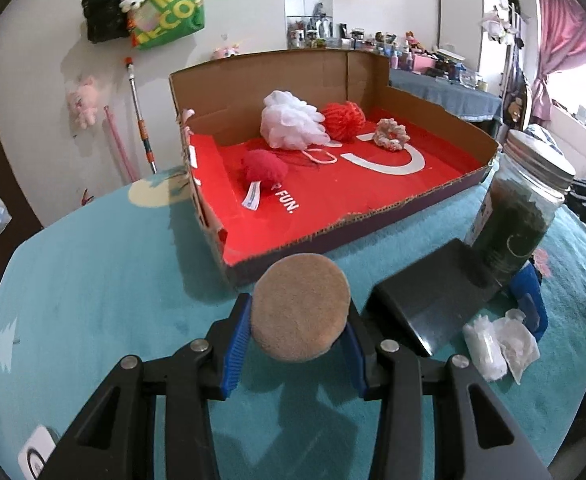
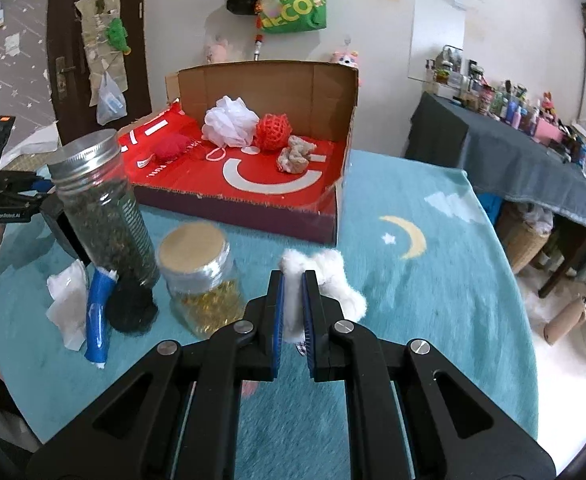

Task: Organize soft objects
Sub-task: 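Carry the tan pad with the left tool while the right tool carries the white star into the box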

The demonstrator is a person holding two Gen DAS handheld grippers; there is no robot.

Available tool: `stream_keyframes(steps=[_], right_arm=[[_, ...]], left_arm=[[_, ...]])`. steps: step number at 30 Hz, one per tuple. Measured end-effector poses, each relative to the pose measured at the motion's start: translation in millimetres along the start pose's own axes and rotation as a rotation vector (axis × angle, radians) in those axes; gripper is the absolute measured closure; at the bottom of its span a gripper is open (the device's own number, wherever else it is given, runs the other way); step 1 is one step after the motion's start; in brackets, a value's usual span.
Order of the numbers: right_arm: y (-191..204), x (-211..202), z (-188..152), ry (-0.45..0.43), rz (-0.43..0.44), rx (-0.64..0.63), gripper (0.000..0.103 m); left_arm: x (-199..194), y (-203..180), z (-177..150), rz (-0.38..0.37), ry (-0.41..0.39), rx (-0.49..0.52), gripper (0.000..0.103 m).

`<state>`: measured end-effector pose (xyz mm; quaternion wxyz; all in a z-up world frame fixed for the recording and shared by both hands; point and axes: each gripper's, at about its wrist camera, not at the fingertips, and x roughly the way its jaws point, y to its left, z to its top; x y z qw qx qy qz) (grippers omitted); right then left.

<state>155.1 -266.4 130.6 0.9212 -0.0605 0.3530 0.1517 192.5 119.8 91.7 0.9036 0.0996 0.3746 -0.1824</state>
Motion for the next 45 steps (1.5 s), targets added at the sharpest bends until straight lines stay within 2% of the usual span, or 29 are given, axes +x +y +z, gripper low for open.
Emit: stream_keyframes(steps=[21, 31, 36, 40, 45], right_arm=[[4.4, 20.4, 28.5, 0.002, 0.143, -0.132, 0.095], [1.7, 23.6, 44.5, 0.003, 0.182, -0.173, 0.095], [7.7, 28.3, 59.7, -0.005, 0.191, -0.21, 0.095], [17.4, 38.4, 75.8, -0.003, 0.183, -0.253, 0.095], [30.7, 67.8, 98.0, 0.037, 0.135, -0.309, 0.095]], left_arm=[[4.3, 8.4, 20.7, -0.107, -0.013, 0.099, 0.058], [7.8, 8.1, 43.4, -0.147, -0.026, 0.133, 0.058], [16.9, 2.7, 60.3, -0.18, -0.012, 0.114, 0.058], [29.5, -6.7, 75.0, -0.157, 0.016, 0.121, 0.058], [53.6, -10.9, 91.7, -0.113, 0.096, 0.089, 0.058]])
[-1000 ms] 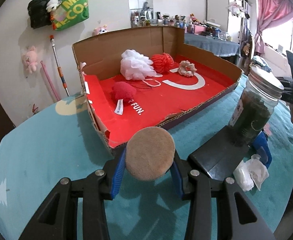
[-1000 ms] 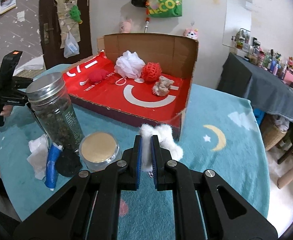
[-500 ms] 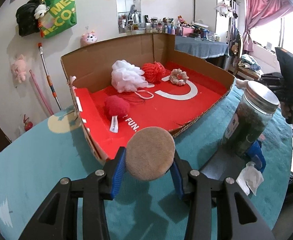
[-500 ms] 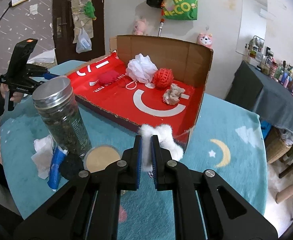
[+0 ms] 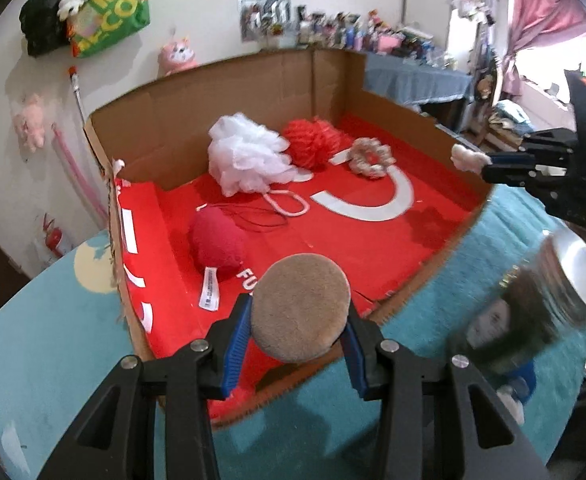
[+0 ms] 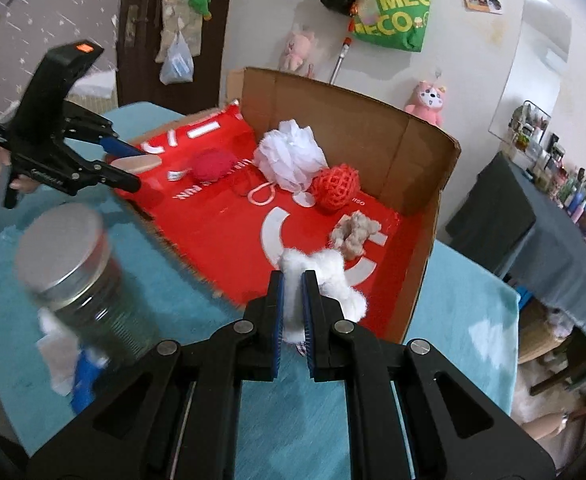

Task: Organize soft objects
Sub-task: 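Carry the tan pad with the left tool while the right tool carries the white star into the box, then open both tools to drop the tan pad and white star into the box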

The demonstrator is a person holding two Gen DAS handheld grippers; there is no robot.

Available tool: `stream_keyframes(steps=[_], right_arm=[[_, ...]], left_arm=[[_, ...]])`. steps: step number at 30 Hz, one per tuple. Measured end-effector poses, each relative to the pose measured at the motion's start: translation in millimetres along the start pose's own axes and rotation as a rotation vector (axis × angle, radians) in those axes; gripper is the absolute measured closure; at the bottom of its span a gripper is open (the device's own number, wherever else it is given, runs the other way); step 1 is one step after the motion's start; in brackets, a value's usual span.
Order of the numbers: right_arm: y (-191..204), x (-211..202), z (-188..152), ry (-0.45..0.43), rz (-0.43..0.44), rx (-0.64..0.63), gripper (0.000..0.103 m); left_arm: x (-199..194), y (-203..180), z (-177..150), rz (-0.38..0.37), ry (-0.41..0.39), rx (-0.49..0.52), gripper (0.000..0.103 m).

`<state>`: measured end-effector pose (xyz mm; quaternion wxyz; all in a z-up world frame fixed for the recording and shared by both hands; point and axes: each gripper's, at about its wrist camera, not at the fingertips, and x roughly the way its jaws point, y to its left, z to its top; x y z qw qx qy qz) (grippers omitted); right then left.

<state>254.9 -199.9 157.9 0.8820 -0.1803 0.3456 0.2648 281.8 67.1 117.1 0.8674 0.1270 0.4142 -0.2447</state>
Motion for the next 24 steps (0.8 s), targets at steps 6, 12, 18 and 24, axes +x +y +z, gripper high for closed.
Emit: stream_keyframes(steps=[6, 12, 18, 24], right_arm=[[-2.0, 46.4, 21.9, 0.113, -0.033, -0.023, 0.095], [-11.9, 89.6, 25.4, 0.257, -0.028, 0.008, 0.095], [-16.4, 109.0, 21.2, 0.331, -0.016, 0.031, 0.094], [-19.5, 110.7, 21.6, 0.344, 0.007, 0.059, 0.094]], left_arm=[[28.1, 7.8, 13.3, 0.089, 0.089, -0.03, 0.058], [54.6, 17.9, 15.9, 0.16, 0.186, -0.062, 0.058], [68.6, 17.5, 18.2, 0.178, 0.218, -0.059, 0.057], [70.7, 18.2, 19.4, 0.186, 0.212, -0.06, 0.056]])
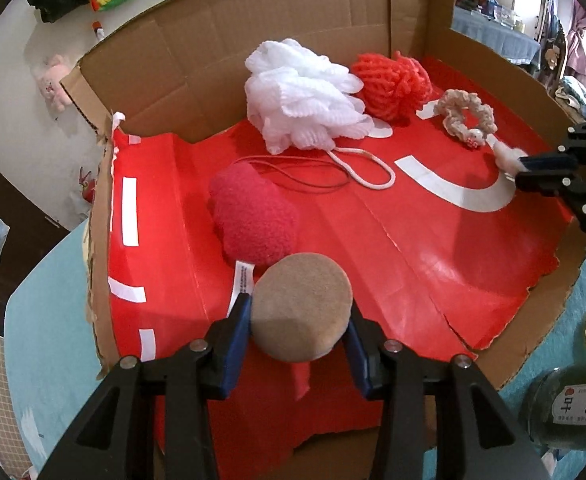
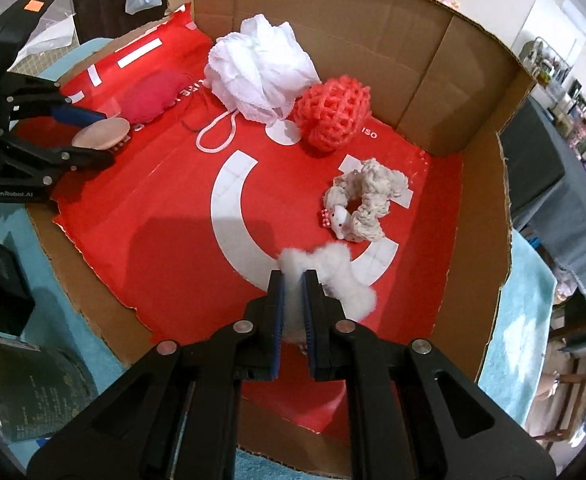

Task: Organize soft objects
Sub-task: 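Open both tools to drop the tan pad and white star into the box, then withdraw both tools from the box back toward the table objects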

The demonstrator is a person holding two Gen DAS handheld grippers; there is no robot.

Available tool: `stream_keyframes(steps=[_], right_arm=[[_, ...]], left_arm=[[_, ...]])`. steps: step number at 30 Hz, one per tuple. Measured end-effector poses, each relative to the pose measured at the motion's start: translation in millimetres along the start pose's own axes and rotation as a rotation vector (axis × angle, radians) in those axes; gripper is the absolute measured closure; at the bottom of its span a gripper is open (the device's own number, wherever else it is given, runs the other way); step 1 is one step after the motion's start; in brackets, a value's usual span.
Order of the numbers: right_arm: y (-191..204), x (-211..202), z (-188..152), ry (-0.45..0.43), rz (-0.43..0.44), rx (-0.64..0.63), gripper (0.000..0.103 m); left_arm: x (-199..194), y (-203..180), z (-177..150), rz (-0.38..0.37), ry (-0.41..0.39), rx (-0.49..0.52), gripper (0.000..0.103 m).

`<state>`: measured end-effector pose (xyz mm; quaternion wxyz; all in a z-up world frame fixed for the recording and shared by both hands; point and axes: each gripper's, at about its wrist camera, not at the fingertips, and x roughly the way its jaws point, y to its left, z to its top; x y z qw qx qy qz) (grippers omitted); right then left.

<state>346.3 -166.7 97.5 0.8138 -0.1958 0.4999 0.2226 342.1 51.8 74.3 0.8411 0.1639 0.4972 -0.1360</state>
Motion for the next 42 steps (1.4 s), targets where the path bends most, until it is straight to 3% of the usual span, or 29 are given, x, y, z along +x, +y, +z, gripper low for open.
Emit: stream_keyframes(steps=[6, 8, 13, 16, 19, 21, 25, 32, 39, 42], right_arm=[[-6.9, 1.8, 2.0, 0.005, 0.037, 0.042, 0.093], [-9.6, 2.3, 3.1, 0.008, 0.058, 0.058, 0.093], [-14.9, 3.7, 3.7, 0.032, 0.095, 0.114, 0.091], [-15.2, -1.9, 3.9, 0.021, 0.09, 0.126, 0.09], [-16.5, -7.5, 3.3, 0.013, 0.104, 0.145, 0.075], [-15.5, -10.9, 3.4, 0.003, 0.09, 0.142, 0.053], [-10.5, -34.2, 2.3, -0.056, 0.064, 0.14, 0.051], [-10.0, -99.7, -3.4, -0.189, 0.029, 0.19, 0.036], [5.4, -179.0, -33.7, -0.364, 0.0, 0.233, 0.021], [20.1, -212.2, -55.5, -0.442, -0.028, 0.247, 0.021]], left_arm=[[-1.1, -1.2, 0.4, -0.033, -0.011, -0.014, 0.05], [-4.7, -0.9, 0.1, -0.05, -0.027, -0.024, 0.038], [-21.1, -5.8, -1.2, -0.061, -0.083, -0.03, 0.022], [-36.5, -9.6, -3.8, -0.064, -0.128, -0.024, 0.02], [-53.4, -12.3, -6.3, -0.068, -0.17, -0.035, 0.017], [-63.7, -13.2, -8.4, -0.073, -0.199, -0.047, 0.017], [-91.3, -17.0, -15.9, -0.089, -0.256, -0.078, 0.012], [-148.2, -32.6, -35.8, -0.078, -0.417, -0.111, 0.001], [-197.7, -56.9, -67.3, -0.037, -0.562, -0.129, 0.0], [-211.5, -63.7, -80.4, -0.027, -0.593, -0.149, 0.0]])
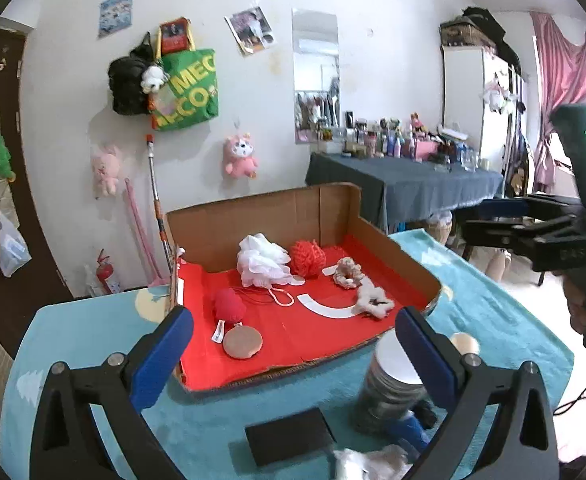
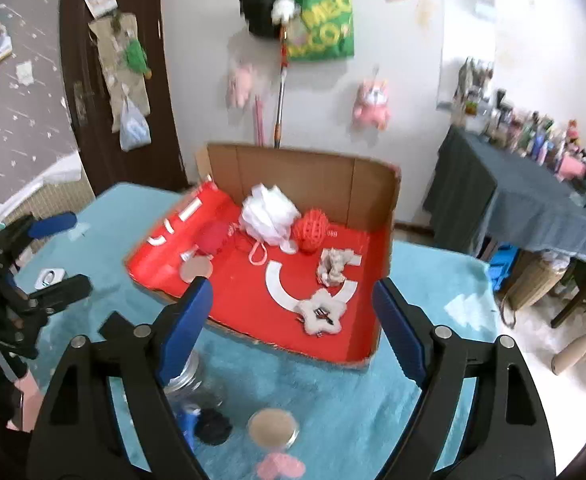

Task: Organize soft objects
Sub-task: 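Withdraw both tools from the box back toward the table objects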

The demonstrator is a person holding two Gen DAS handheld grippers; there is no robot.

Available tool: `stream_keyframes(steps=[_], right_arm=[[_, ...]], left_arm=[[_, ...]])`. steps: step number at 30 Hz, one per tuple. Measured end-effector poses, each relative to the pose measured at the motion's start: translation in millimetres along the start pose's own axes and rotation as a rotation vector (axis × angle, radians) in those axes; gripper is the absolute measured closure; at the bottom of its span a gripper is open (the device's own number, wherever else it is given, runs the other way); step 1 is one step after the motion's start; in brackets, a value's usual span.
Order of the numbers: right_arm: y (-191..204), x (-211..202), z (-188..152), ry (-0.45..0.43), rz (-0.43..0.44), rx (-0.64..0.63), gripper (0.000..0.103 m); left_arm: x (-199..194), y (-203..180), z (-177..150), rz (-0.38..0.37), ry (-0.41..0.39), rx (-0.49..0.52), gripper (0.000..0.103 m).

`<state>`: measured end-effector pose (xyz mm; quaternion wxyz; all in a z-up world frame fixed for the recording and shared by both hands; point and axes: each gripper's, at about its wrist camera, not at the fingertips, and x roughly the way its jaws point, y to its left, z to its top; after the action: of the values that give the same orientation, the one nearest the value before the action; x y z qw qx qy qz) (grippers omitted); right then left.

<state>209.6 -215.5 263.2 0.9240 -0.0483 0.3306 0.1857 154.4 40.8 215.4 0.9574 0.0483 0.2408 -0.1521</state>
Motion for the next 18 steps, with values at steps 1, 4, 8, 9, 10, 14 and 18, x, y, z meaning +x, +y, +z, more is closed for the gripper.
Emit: stream_keyframes(steps=[1, 4, 8, 9, 10, 14, 18], right_arm=[[2.7, -10.1, -2.7, -0.022, -0.018, -0.003, 0.021], [12.6, -41.3, -17.4, -0.084, -0.034, 0.015, 0.018], [21.3, -72.1, -44.3, -0.134, -0.03, 0.065, 0.017], [23.2, -76.8, -51.1, -0.142, -0.038, 0.068, 0.017], [26.9, -81.6, -59.5, -0.153, -0.052, 0.067, 0.017], [41.0, -91.6, -90.9, -0.175, -0.117, 0.06, 0.016], [49.5, -84.9, -120.6, -0.148, -0.1, 0.089, 0.016]], left_arm=[[-7.4, -2.7, -2.6, -0.001, -0.016, -0.007, 0.0], [-22.5, -8.8, -10.5, -0.014, -0.04, -0.023, 0.0], [-38.5, -13.7, -25.7, -0.019, -0.06, -0.06, 0.0], [-42.4, -14.9, -30.4, -0.023, -0.059, -0.07, 0.0], [-44.8, -16.7, -35.1, -0.024, -0.059, -0.077, 0.0], [-52.1, -26.1, -56.1, 0.008, -0.067, -0.075, 0.0], [-47.4, -31.3, -80.0, 0.009, -0.033, -0.088, 0.0]])
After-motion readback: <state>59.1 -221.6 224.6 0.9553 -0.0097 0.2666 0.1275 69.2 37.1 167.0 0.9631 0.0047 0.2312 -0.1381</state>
